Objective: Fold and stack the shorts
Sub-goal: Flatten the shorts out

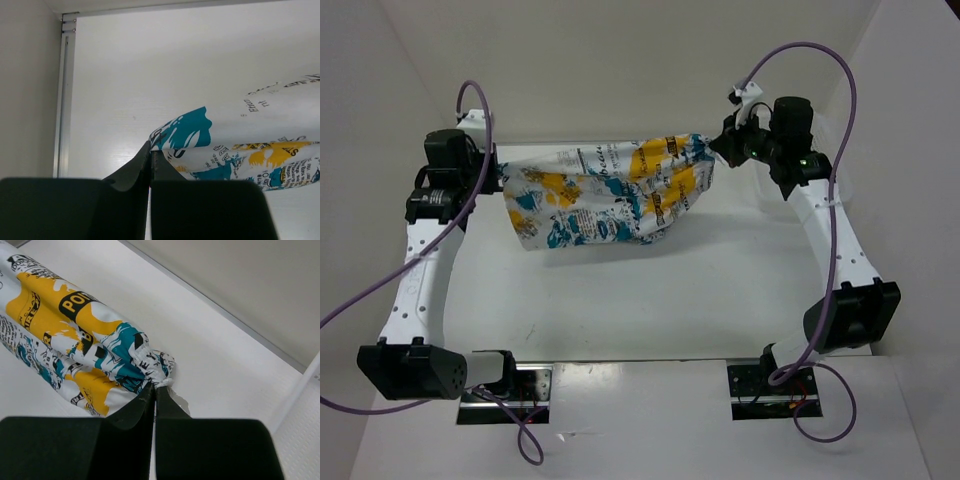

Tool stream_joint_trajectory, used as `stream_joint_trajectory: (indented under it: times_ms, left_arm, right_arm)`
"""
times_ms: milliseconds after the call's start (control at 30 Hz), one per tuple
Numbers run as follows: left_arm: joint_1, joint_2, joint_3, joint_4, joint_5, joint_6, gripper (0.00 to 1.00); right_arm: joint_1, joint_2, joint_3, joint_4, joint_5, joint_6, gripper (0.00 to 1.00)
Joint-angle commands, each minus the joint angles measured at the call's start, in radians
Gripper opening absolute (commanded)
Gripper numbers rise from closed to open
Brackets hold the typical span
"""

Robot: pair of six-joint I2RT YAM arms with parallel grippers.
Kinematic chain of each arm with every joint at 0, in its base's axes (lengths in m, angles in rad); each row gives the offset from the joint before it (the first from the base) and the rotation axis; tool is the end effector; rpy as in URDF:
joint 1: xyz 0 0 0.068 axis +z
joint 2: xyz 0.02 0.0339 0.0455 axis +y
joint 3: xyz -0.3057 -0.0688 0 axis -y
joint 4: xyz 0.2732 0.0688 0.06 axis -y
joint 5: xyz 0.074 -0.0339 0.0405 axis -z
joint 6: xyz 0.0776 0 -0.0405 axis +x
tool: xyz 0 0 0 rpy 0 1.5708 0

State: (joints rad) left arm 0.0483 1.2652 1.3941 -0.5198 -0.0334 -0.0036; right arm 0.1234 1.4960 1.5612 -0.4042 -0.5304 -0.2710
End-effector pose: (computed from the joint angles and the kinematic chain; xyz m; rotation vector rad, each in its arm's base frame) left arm 0.3309 0.0186 0.4419 -0.0728 1.9606 0.0621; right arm 0.3909 0.0880 0.4491 -0.7103 1.7422 0.4040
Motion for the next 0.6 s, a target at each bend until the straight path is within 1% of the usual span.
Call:
stream_joint_trajectory:
  times_ms: [0,67,167,233,333,400,433,467,500,567]
  left_arm:
    - [0.010,-0.064,0.107,-0.046,0.006,0.004,0.00]
    - [0.010,-0.082,0.182,-0.081,0.042,0.004,0.00]
    - [0.010,-0.107,0.250,-0.082,0.052,0.004,0.00]
    - [0.010,-0.121,0.324,-0.082,0.052,0.004,0.00]
    - [0.010,-0.115,0.399,-0.056,0.088,0.004,0.00]
    - [0.010,-0.084,0.399,-0.020,0.099,0.004,0.00]
    - [0.010,-0.073,0.399,-0.002,0.108,0.004,0.00]
    - [0.010,-0.046,0.373,0.018,0.109,0.004,0.00]
    - [0.010,-0.030,0.361,0.053,0.099,0.004,0.00]
    - [-0.001,0.018,0.361,0.067,0.081,0.004,0.00]
  right_arm:
    - [-0.005,-0.059,0.094,-0.022,-0.068,0.001,0.00]
    - [-0.005,-0.106,0.124,-0.036,-0.106,-0.017,0.00]
    - [-0.005,-0.184,0.163,-0.047,-0.143,-0.028,0.00]
    - [-0.005,-0.215,0.197,-0.038,-0.157,-0.017,0.00]
    - [-0.005,-0.224,0.263,0.024,-0.166,0.058,0.00]
    - [-0.005,-0.176,0.287,0.062,-0.166,0.120,0.00]
    - [-0.005,-0.155,0.298,0.109,-0.157,0.145,0.00]
    - [-0.005,-0.134,0.298,0.134,-0.157,0.165,0.00]
    - [-0.005,-0.079,0.298,0.160,-0.113,0.203,0.00]
    - [-0.005,-0.011,0.351,0.177,-0.056,0.204,0.00]
